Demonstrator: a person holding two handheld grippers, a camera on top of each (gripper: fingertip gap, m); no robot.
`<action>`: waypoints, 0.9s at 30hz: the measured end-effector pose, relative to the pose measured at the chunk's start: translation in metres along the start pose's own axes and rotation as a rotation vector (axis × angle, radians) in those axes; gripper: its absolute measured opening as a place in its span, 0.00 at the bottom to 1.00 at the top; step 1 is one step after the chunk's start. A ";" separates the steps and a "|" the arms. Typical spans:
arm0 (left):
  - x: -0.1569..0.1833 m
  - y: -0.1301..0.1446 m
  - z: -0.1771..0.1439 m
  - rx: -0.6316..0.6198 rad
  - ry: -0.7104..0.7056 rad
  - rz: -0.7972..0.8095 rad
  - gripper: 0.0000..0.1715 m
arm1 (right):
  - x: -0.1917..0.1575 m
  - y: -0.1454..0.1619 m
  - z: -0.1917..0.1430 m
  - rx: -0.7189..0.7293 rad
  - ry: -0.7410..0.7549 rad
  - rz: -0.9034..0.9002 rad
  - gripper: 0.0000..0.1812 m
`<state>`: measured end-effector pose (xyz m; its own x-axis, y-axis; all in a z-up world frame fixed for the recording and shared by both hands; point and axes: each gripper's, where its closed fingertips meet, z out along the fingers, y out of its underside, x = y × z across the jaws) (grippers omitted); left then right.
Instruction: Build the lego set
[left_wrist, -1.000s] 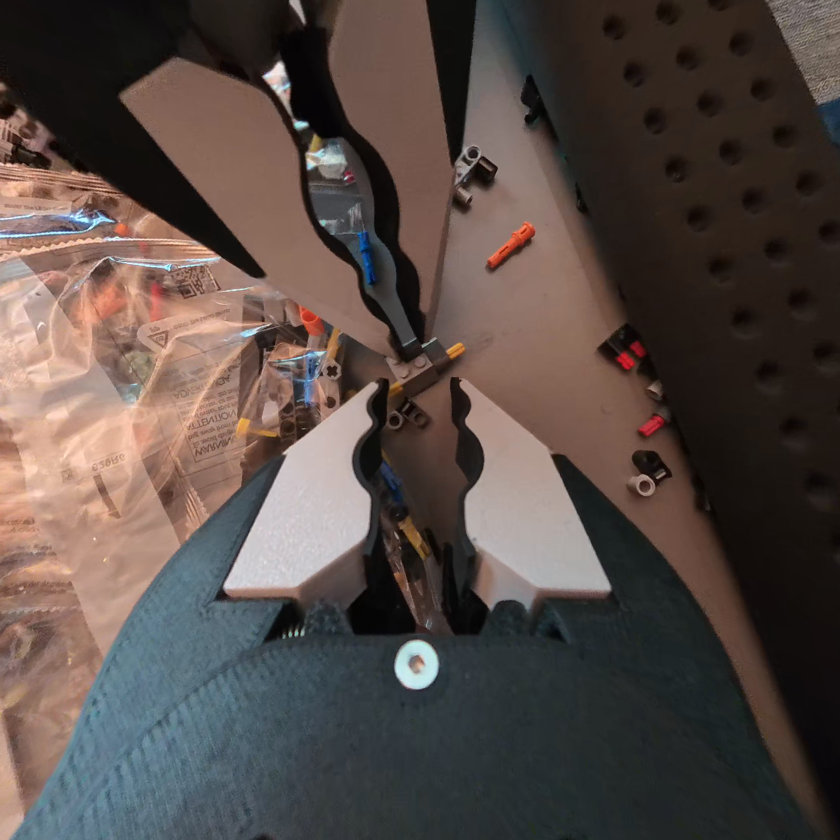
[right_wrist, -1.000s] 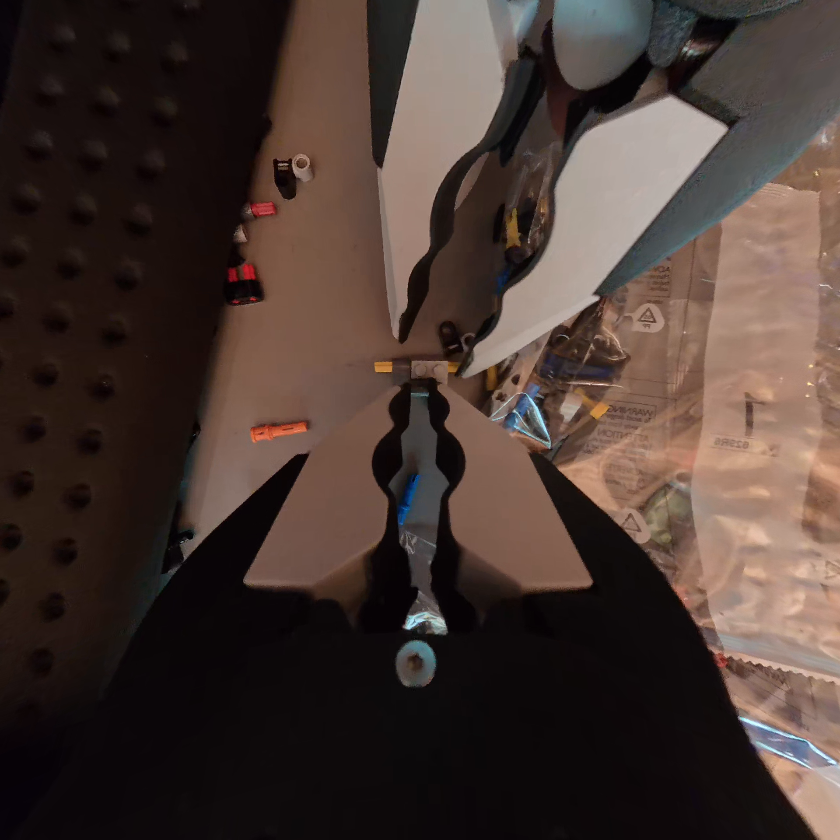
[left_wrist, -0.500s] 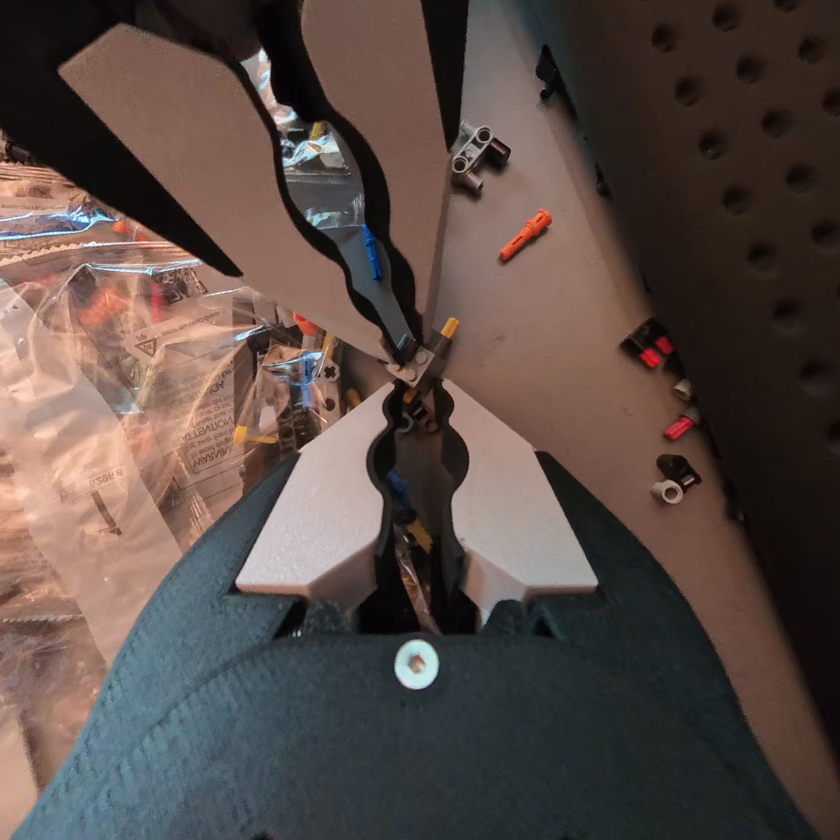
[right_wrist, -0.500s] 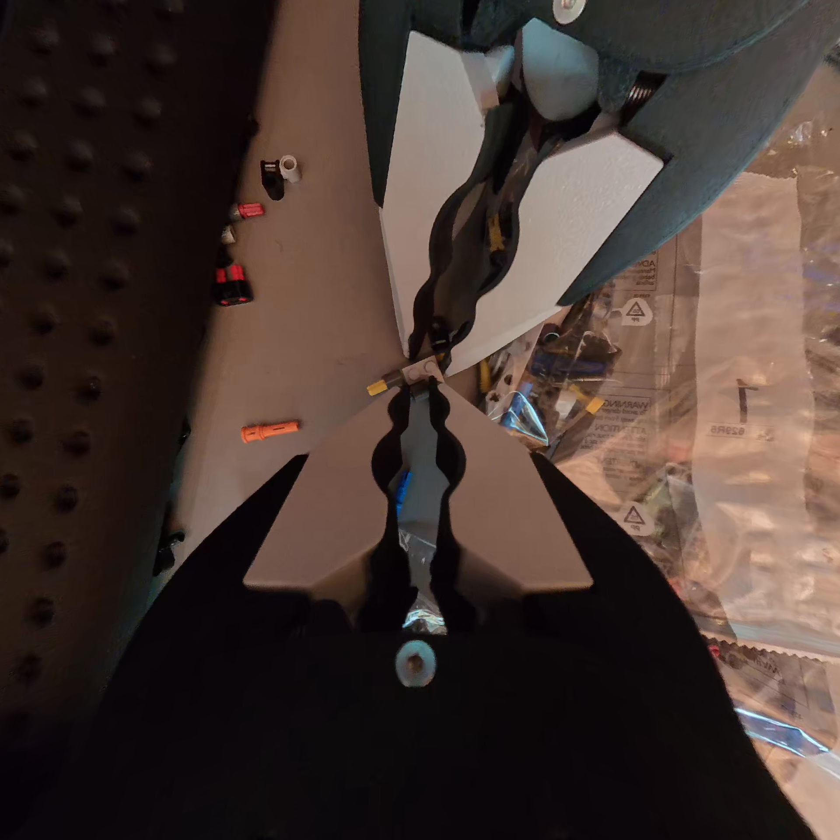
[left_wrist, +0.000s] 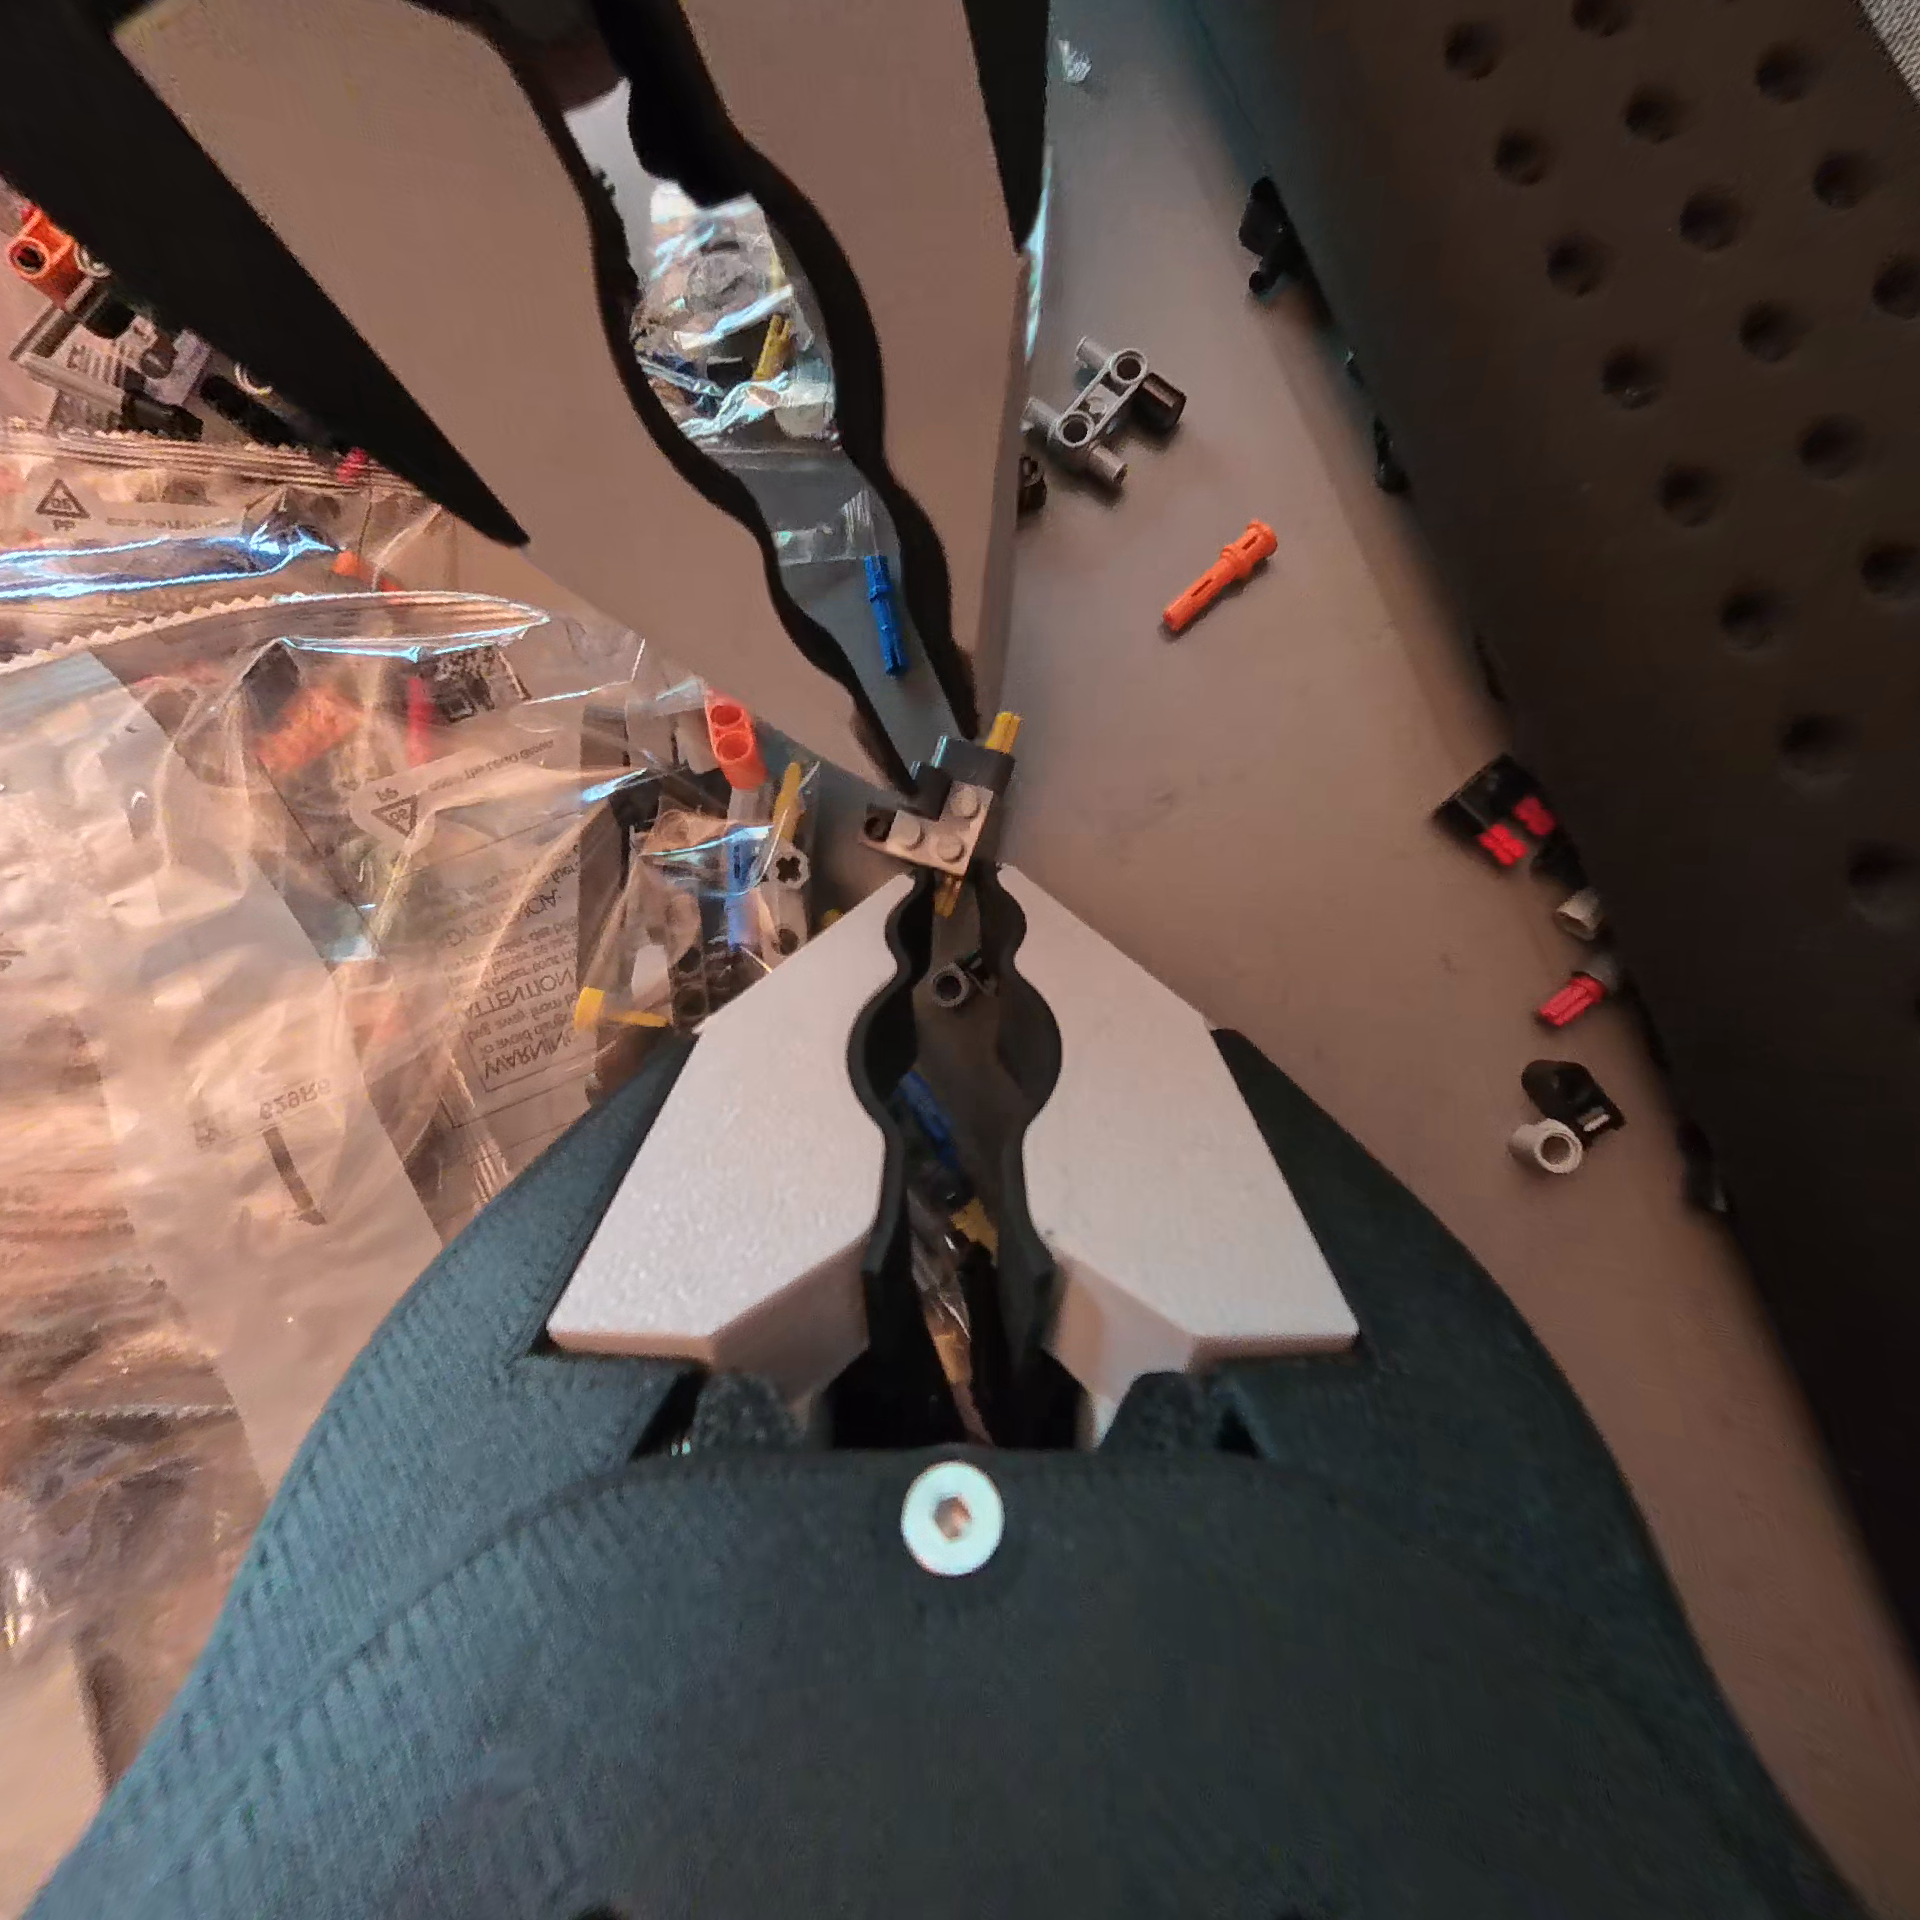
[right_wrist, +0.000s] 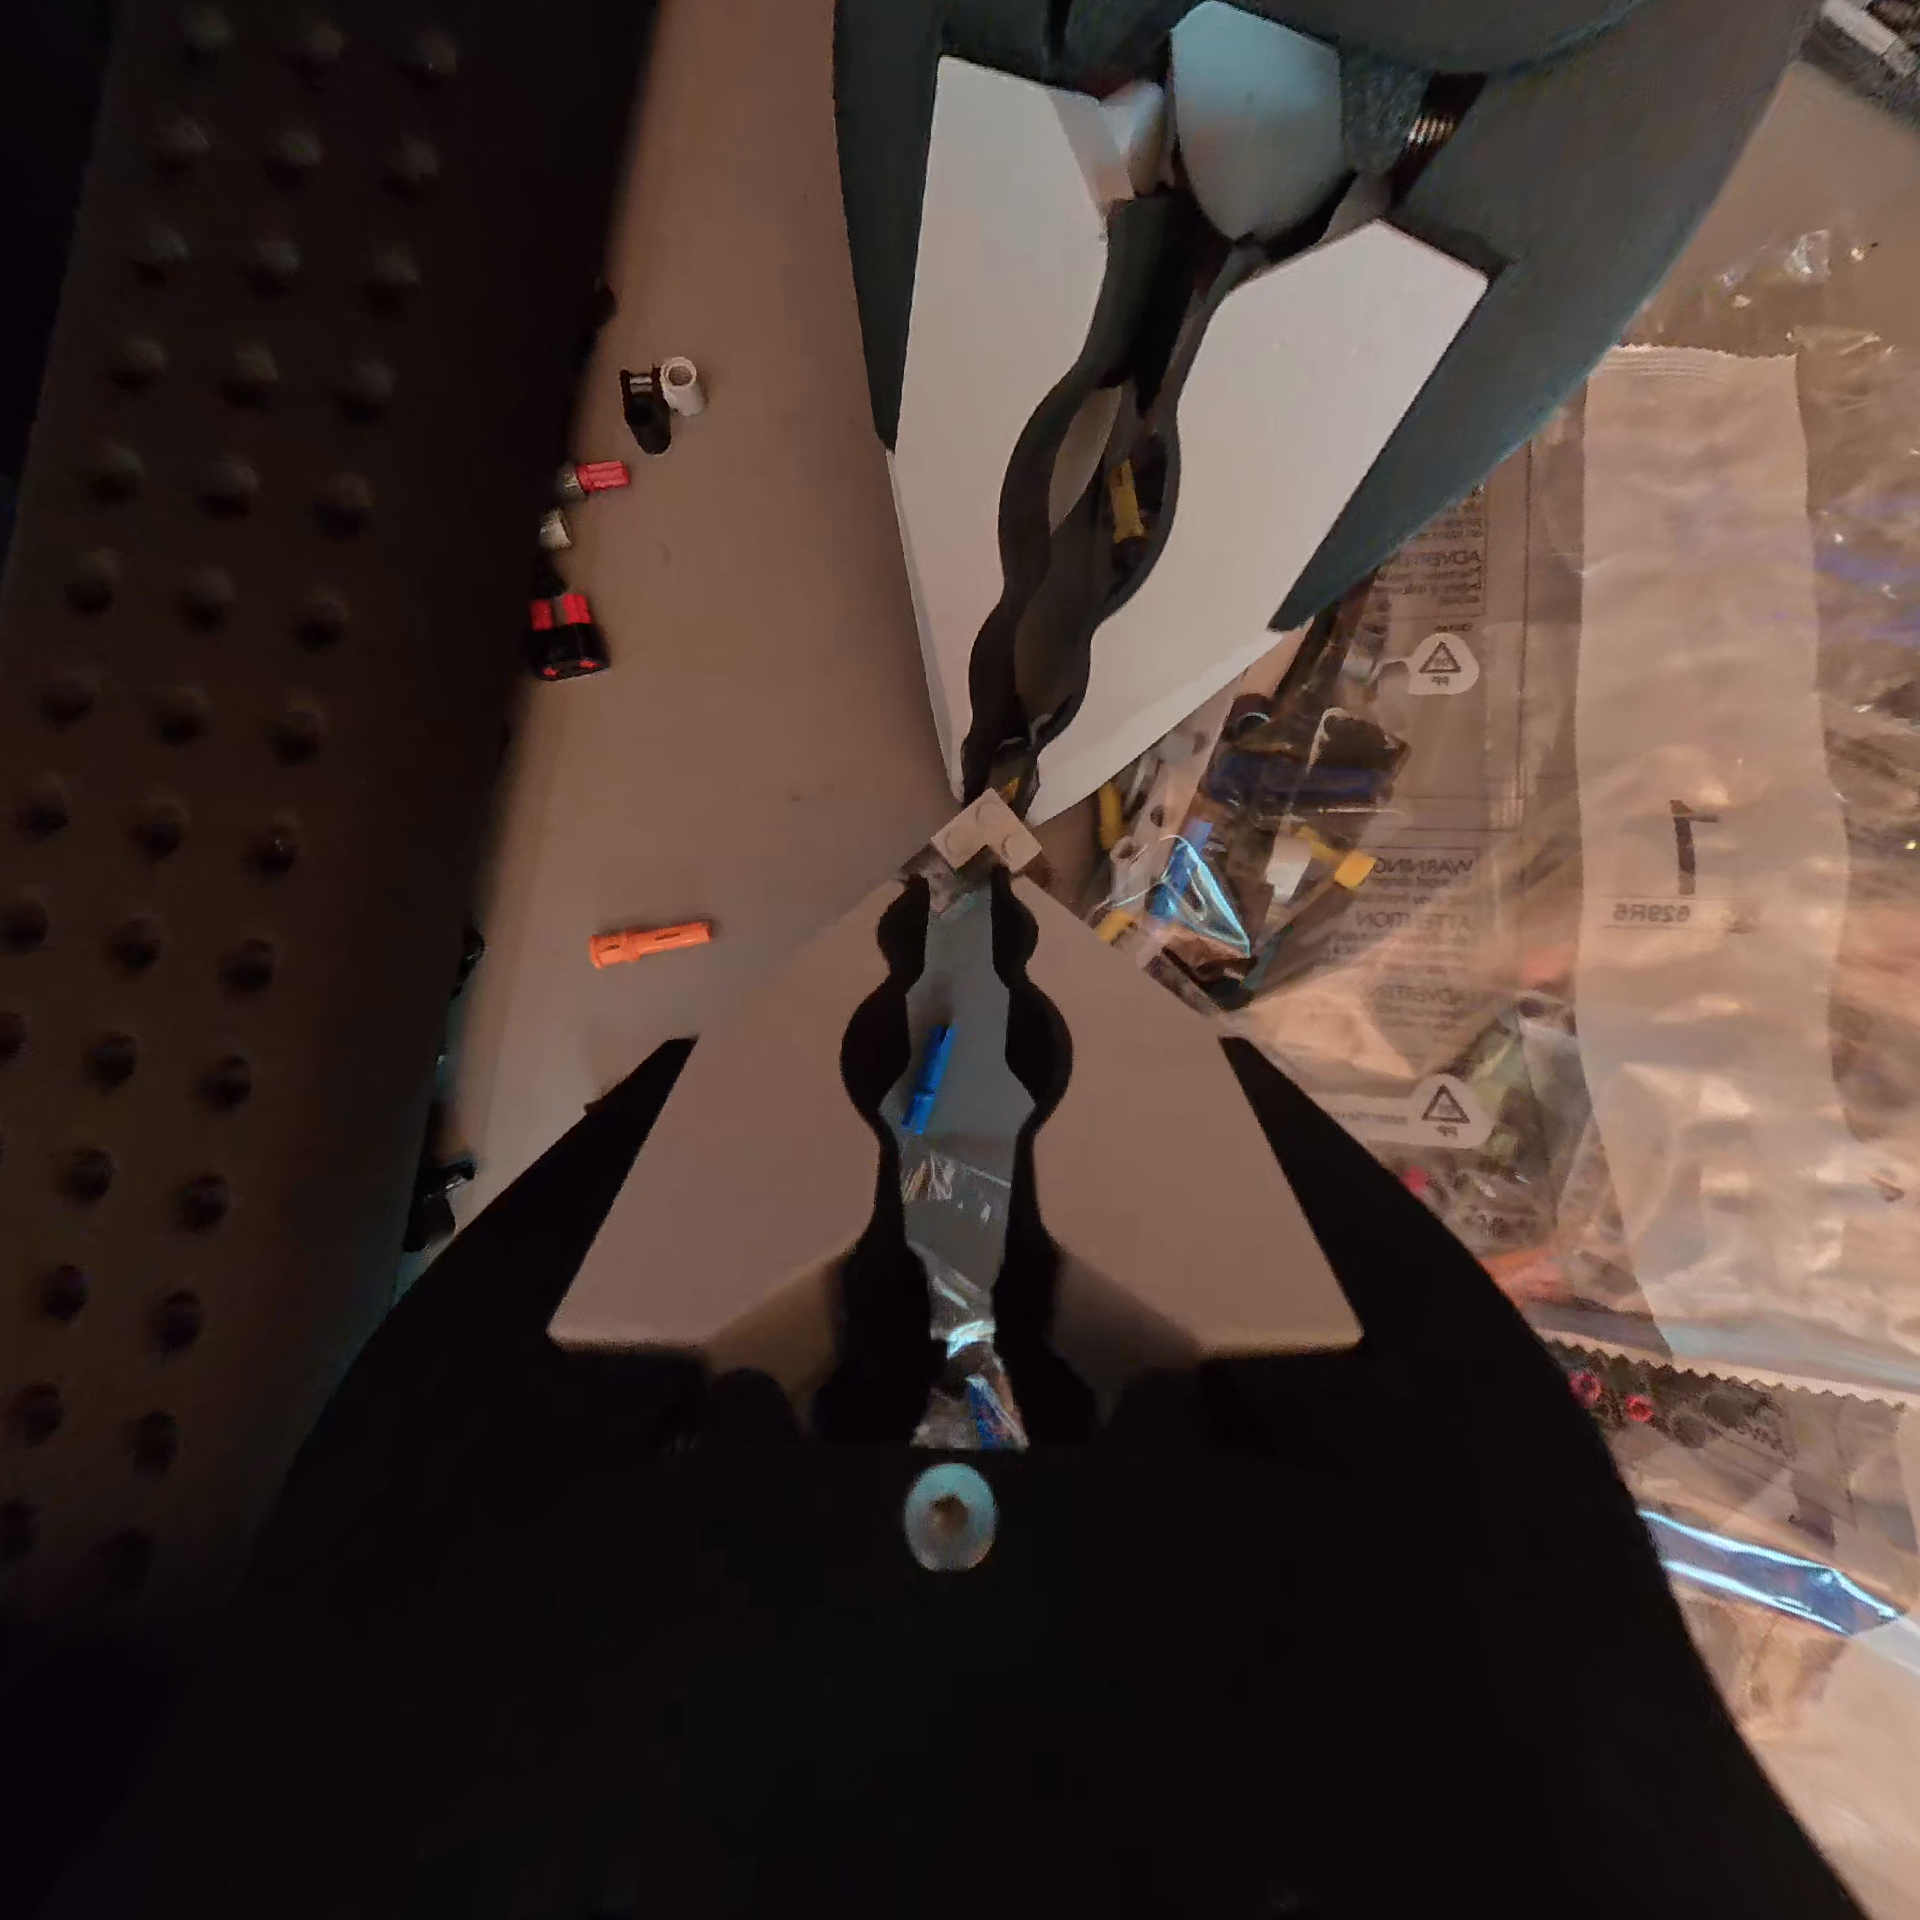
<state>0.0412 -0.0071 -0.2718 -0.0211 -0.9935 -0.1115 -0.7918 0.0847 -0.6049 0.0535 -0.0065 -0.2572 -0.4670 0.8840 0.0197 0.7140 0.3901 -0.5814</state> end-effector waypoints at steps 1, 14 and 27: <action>-0.001 0.001 0.000 -0.004 -0.005 0.000 0.04 | 0.000 0.002 -0.001 -0.005 -0.001 0.007 0.05; -0.013 -0.007 -0.007 0.027 -0.086 0.017 0.04 | 0.000 0.012 -0.001 -0.022 -0.062 0.138 0.07; -0.014 -0.010 -0.009 0.040 -0.099 0.024 0.03 | 0.005 0.016 -0.004 -0.037 -0.036 0.157 0.09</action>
<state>0.0435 0.0054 -0.2570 0.0223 -0.9791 -0.2024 -0.7665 0.1132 -0.6322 0.0646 0.0049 -0.2634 -0.3661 0.9253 -0.0991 0.7983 0.2576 -0.5443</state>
